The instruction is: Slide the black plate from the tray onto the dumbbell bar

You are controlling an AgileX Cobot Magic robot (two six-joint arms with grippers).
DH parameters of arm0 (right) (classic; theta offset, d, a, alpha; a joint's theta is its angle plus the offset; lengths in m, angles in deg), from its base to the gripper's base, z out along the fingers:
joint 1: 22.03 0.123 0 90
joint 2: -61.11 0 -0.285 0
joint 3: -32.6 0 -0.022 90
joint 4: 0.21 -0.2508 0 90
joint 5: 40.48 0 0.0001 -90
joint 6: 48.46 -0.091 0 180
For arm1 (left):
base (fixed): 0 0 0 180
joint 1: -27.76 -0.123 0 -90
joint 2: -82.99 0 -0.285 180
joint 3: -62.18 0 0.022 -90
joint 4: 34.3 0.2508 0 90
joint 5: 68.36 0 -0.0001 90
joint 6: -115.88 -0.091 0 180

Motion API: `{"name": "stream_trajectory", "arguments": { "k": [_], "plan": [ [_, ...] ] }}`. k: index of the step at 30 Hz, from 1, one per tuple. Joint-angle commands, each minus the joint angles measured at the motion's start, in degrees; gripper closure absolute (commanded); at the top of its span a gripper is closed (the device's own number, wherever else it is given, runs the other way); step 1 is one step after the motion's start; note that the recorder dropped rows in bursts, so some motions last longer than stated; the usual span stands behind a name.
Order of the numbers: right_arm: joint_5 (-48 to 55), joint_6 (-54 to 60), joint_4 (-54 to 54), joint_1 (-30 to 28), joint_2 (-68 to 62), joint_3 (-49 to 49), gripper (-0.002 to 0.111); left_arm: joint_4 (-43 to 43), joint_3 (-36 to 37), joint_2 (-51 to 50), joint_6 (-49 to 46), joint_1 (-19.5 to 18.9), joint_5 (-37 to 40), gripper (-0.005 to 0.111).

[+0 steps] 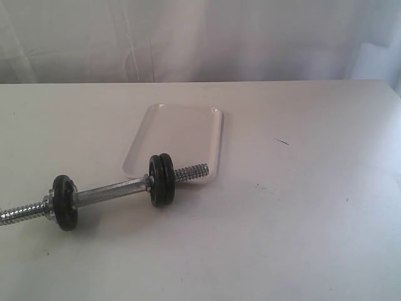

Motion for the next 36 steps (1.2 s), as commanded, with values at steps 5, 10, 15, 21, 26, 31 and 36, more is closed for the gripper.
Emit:
{"name": "stream_trajectory", "arguments": {
  "k": [5, 10, 15, 21, 26, 31, 36],
  "plan": [
    [-2.22, 0.29, 0.6, -0.09, 0.27, -6.63, 0.108, -0.18, 8.29, 0.25, -1.02, -0.05, -5.2, 0.107],
    [-0.68, 0.29, 0.6, -0.09, 0.27, -6.63, 0.108, 0.15, 8.29, 0.25, -1.12, -0.05, -4.94, 0.107],
    [-0.71, 0.29, 0.11, -0.09, 0.27, -6.63, 0.108, 0.15, 8.29, 0.25, -0.96, -0.05, -4.14, 0.107],
    [-0.71, 0.29, -0.31, -0.09, 0.27, -6.63, 0.108, 0.15, 8.29, 0.25, -0.82, -0.05, -0.97, 0.107],
    [-0.71, 0.29, -0.31, -0.09, 0.27, -6.63, 0.108, 0.15, 8.29, 0.25, -1.05, -0.05, -1.07, 0.107],
    [-0.81, 0.29, -0.31, -0.09, 0.27, -6.63, 0.108, 0.15, 8.29, 0.25, -0.92, -0.05, -1.07, 0.107],
    [-0.81, 0.29, -0.31, -0.09, 0.27, -6.63, 0.108, 0.15, 8.29, 0.25, -1.02, -0.05, -1.07, 0.107]
  ]
}}
